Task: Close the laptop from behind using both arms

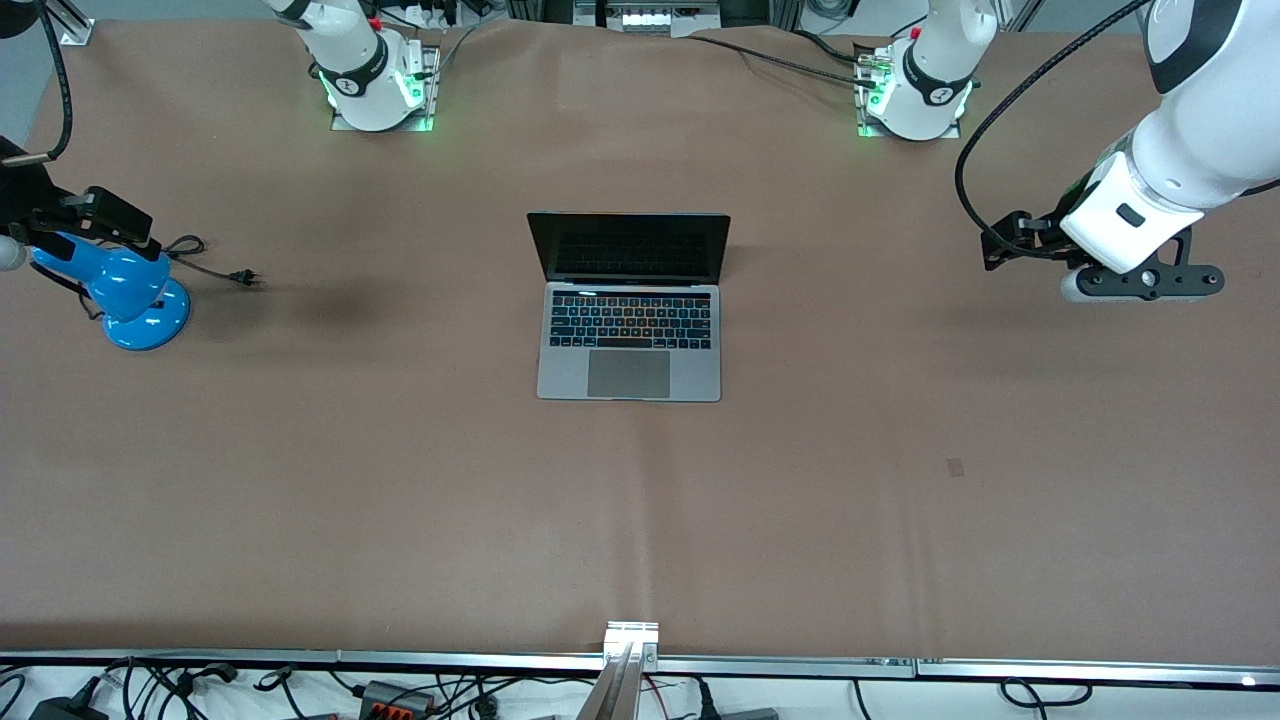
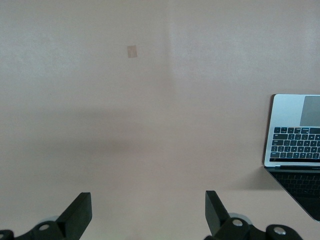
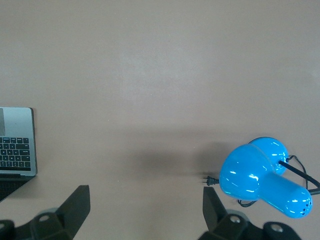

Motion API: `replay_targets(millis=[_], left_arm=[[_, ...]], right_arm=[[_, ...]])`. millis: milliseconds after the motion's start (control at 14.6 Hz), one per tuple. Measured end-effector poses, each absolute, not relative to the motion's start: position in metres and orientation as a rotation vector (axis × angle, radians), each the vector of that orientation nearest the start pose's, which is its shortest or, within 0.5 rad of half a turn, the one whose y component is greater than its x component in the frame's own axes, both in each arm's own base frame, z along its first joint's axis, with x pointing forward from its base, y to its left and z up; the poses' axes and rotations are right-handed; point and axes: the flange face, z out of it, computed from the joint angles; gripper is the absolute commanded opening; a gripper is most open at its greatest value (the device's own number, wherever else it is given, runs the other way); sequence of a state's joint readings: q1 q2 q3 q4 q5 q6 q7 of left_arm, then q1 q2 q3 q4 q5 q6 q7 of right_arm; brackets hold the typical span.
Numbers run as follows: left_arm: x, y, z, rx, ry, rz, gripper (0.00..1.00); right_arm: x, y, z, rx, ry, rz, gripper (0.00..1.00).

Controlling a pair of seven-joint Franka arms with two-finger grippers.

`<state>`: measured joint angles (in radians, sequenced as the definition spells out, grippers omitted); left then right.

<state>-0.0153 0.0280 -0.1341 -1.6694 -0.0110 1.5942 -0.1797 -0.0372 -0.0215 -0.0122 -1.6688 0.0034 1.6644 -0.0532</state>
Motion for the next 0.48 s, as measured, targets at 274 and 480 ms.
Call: replay_targets(millis=[274, 480], left_arm=[[0.5519, -0.0827, 0.5675, -3.134, -0.056, 0.160, 0.18], [0.5479, -0.0845, 0.5690, -3.129, -0.050, 0.197, 0.00]], right_arm=[[0.5540, -0.0271, 0.5981, -3.139, -0.006, -0.027, 1.00], [0.5540, -0.0269, 0.5981, -3.139, -0.006, -0.027, 1.00]])
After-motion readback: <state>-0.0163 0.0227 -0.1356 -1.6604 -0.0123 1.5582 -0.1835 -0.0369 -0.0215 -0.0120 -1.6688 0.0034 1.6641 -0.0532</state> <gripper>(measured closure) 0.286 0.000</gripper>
